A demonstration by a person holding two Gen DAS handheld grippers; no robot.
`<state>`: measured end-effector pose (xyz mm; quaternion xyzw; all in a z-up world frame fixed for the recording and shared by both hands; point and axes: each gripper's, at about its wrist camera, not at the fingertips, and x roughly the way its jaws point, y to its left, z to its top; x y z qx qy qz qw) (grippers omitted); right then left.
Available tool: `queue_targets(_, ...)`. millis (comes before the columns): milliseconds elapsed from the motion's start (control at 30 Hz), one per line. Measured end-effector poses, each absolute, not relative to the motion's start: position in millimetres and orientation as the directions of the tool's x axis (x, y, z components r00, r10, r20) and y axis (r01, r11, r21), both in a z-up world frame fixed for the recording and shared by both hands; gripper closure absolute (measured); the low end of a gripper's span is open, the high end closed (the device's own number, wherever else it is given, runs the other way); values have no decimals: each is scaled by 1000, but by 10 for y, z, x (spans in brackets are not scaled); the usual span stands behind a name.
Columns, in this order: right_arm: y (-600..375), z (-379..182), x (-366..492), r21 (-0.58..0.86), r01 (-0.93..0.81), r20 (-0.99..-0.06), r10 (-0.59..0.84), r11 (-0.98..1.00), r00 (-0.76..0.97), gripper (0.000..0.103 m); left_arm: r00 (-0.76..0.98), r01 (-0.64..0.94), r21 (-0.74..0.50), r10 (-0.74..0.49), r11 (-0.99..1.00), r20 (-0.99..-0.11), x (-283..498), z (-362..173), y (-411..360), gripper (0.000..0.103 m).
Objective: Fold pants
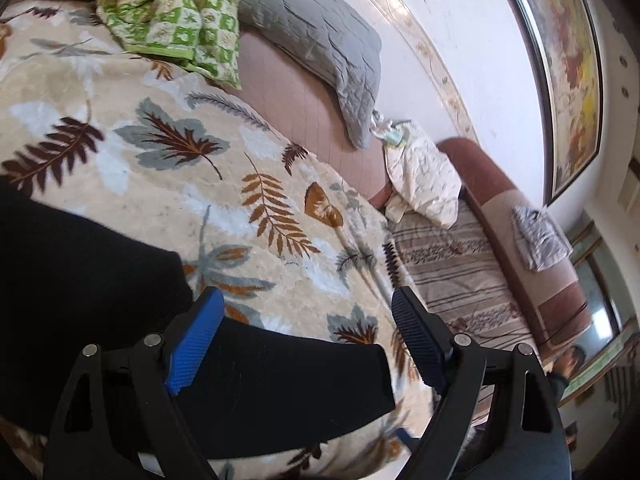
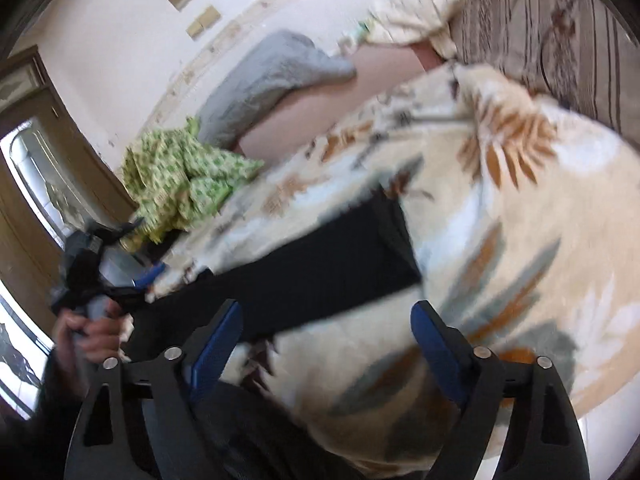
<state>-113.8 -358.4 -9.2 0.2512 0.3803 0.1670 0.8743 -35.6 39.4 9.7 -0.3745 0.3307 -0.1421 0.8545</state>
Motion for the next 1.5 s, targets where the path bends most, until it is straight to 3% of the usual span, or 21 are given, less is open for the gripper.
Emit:
queue_targets(167,-3577,-278,-1078,552,-91,-607,474,829,637,20,748,-22,-736,-478,676,-461,-488,71,498,17)
queue_targets(367,-3650,-352,-794,657,-72,-534,530,751,658,16,728,2,-735,-505,678,-464,-367,-22,430,17)
queue_targets(500,-3600,-336,-720,652,-16,-592,523,758,613,17,715,21,-727,-518,687,-469,-326,-36,379,17)
queue_targets(867,-3710,-397,-711,714,-19,-508,537,699,673,24,726,13,-744,-518,668,-453,-352,-48,449,17)
queue_targets(967,-3739,-430,-683,710,-8,-512,525,704,680,39,726,13,-741,-516,671,-454,-346,-51,446,17)
queue_targets(1033,-3792,-471,-659,715,15,-518,515,699,683,58,729,11,-740,-512,672,-454,-345,-50,451,17)
queue_targets(1200,-3942,-609,-694,751,57,-505,517,658,692,88,737,-2,-747,-504,665,-450,-363,-70,497,17)
queue_targets(1500,-4002,-654,-699,768,47,-480,526,638,703,94,826,-112,-796,-389,595,-407,-587,-29,953,17)
